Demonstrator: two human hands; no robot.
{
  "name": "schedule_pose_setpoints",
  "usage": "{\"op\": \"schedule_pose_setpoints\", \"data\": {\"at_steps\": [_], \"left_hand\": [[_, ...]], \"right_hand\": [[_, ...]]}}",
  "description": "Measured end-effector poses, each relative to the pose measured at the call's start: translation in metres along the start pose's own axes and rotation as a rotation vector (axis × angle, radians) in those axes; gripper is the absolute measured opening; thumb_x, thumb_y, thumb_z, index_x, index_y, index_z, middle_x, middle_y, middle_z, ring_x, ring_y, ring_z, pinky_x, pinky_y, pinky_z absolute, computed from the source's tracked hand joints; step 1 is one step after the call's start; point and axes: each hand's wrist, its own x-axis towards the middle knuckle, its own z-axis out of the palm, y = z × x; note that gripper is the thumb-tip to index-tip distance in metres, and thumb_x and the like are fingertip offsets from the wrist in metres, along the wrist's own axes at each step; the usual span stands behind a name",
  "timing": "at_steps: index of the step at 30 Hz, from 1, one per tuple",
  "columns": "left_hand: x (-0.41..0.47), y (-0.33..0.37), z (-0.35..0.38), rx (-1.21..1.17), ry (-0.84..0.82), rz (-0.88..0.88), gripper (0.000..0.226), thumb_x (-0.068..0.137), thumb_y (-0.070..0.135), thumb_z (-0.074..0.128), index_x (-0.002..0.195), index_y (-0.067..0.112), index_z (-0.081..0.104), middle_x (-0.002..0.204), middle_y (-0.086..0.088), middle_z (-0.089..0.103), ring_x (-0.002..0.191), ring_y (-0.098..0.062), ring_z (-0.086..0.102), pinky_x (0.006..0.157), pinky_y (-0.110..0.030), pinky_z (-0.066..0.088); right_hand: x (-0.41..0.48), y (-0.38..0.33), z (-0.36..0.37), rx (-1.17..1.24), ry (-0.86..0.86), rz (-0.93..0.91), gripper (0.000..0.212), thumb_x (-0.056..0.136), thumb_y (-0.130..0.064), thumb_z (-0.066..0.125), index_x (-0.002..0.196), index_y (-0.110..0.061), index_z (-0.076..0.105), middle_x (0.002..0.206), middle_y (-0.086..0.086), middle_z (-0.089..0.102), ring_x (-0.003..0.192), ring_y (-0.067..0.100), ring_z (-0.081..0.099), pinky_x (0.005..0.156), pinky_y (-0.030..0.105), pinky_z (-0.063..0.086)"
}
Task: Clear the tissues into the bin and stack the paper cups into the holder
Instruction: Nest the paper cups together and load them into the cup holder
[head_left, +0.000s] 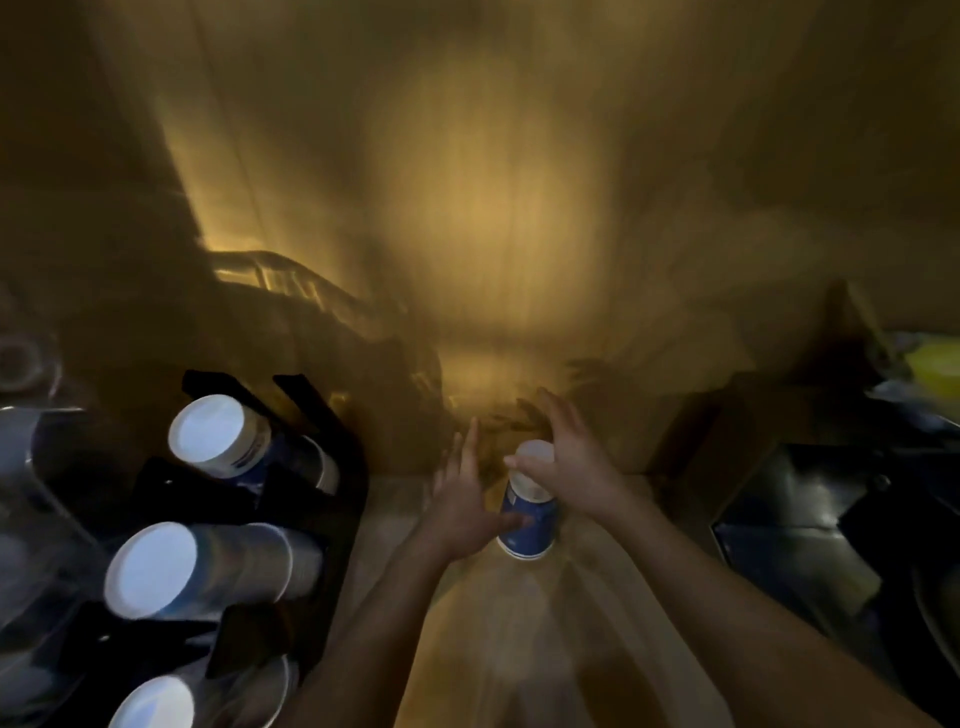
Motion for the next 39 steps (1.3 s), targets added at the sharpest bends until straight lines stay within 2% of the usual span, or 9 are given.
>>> {"op": "schedule_pose_setpoints", "data": {"at_steps": [6,12,17,22,25,28,33,36,39], "left_hand": [[0.030,-0.005,0.038,-0.217,-0.031,-0.003,0.116,0.063,0.025,0.083,0.147,0.019,0.004,0.142,-0.012,0.045,0.127,-0.029,0.046,0.101,-0.050,0.042],[0.045,-0.014,0.061,-0.383,-0.081,-0.060,0.076,0.055,0.026,0.077,0.122,0.008,0.049,0.120,-0.012,0.061,0.112,-0.026,0.058,0.097,-0.048,0.047],[0.041,-0.023,0.063,-0.411,-0.012,-0.084,0.077,0.053,0.035,0.075,0.122,0.018,0.045,0.121,-0.005,0.059,0.111,-0.024,0.057,0.094,-0.042,0.048],[0.032,-0.012,0.032,-0.349,0.074,-0.054,0.069,0.046,0.051,0.069,0.106,0.034,0.040,0.105,0.003,0.063,0.097,-0.023,0.062,0.082,-0.045,0.053],[0.020,0.002,0.004,-0.312,0.153,-0.006,0.061,0.046,0.052,0.069,0.097,0.036,0.039,0.094,0.014,0.059,0.090,-0.018,0.062,0.077,-0.048,0.054],[0.001,0.021,-0.028,-0.235,0.230,0.061,0.062,0.049,0.056,0.066,0.101,0.035,0.039,0.098,0.009,0.060,0.092,-0.021,0.062,0.076,-0.047,0.053],[-0.046,0.043,-0.079,-0.126,0.360,0.150,0.070,0.052,0.061,0.062,0.112,0.032,0.039,0.109,0.010,0.059,0.100,-0.018,0.059,0.078,-0.042,0.050],[-0.080,0.049,-0.104,-0.098,0.458,0.186,0.068,0.055,0.061,0.062,0.113,0.035,0.037,0.107,0.017,0.057,0.097,-0.011,0.057,0.071,-0.034,0.046],[-0.112,0.049,-0.125,-0.091,0.556,0.203,0.064,0.058,0.059,0.065,0.112,0.040,0.036,0.106,0.018,0.058,0.095,-0.008,0.058,0.072,-0.033,0.049]], "right_hand": [[-0.003,0.041,0.025,0.244,-0.149,0.122,0.096,0.067,-0.034,0.077,0.140,-0.025,0.016,0.137,0.008,0.042,0.120,0.021,0.044,0.098,0.038,0.041],[-0.008,0.060,0.049,0.332,-0.117,0.171,0.073,0.067,-0.029,0.078,0.125,-0.028,0.034,0.116,-0.007,0.050,0.110,0.012,0.049,0.088,0.028,0.042],[-0.006,0.058,0.055,0.320,-0.064,0.140,0.068,0.063,-0.028,0.079,0.119,-0.027,0.041,0.109,-0.009,0.053,0.103,0.010,0.052,0.080,0.019,0.042],[0.003,0.031,0.035,0.314,-0.080,0.027,0.066,0.058,-0.034,0.076,0.112,-0.042,0.038,0.103,-0.015,0.055,0.096,0.008,0.055,0.073,0.019,0.042],[0.005,0.005,0.016,0.269,-0.034,-0.071,0.068,0.054,-0.041,0.073,0.110,-0.047,0.036,0.099,-0.022,0.052,0.090,-0.001,0.051,0.070,0.014,0.040],[0.005,-0.026,-0.002,0.291,-0.020,-0.166,0.066,0.055,-0.040,0.073,0.109,-0.045,0.037,0.098,-0.024,0.052,0.087,-0.009,0.049,0.068,0.005,0.038],[-0.010,-0.084,-0.027,0.298,0.049,-0.333,0.062,0.054,-0.047,0.071,0.105,-0.050,0.036,0.100,-0.027,0.052,0.093,-0.004,0.050,0.073,0.016,0.043],[-0.025,-0.117,-0.034,0.310,0.077,-0.439,0.064,0.054,-0.051,0.068,0.111,-0.042,0.039,0.104,-0.020,0.053,0.098,0.001,0.050,0.078,0.027,0.047],[-0.039,-0.148,-0.037,0.334,0.080,-0.529,0.066,0.055,-0.051,0.067,0.113,-0.039,0.039,0.102,-0.025,0.051,0.097,-0.001,0.048,0.076,0.028,0.048]]}}
